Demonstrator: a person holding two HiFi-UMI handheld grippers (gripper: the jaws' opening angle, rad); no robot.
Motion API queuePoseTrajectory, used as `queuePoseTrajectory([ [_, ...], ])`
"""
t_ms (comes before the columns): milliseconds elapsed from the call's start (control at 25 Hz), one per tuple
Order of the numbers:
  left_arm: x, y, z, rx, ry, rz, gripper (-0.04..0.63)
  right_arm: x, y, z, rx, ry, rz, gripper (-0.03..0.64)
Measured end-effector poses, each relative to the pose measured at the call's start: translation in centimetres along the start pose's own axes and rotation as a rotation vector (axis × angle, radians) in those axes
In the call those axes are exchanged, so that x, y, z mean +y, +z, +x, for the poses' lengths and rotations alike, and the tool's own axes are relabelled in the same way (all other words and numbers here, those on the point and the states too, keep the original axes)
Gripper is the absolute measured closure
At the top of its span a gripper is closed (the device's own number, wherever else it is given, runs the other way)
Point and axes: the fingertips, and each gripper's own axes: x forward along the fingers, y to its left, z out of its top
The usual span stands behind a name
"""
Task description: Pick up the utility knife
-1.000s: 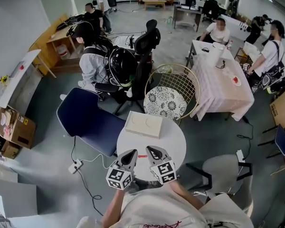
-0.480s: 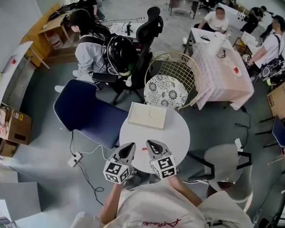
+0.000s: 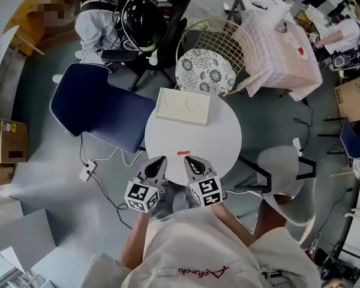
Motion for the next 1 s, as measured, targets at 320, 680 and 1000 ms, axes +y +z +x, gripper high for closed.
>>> queuePoseTrajectory([
  [320,0.1,-3.9,0.0,0.063,-0.027,-0.047,0.583,0.5,-5.6,0.4,0.102,-0.013,0.079,0.6],
  [680,0.9,-5.2,-0.5,0.082,-0.009,-0.074,0.583,0.5,-8.3,1.9,0.211,0.018,-0.07,0.6],
  [1000,2.0,-4.5,-1.3,0.053,0.024,-0.111,0.583,0.4,-12.1,4.0,0.377,0.142,-0.533,0.6],
])
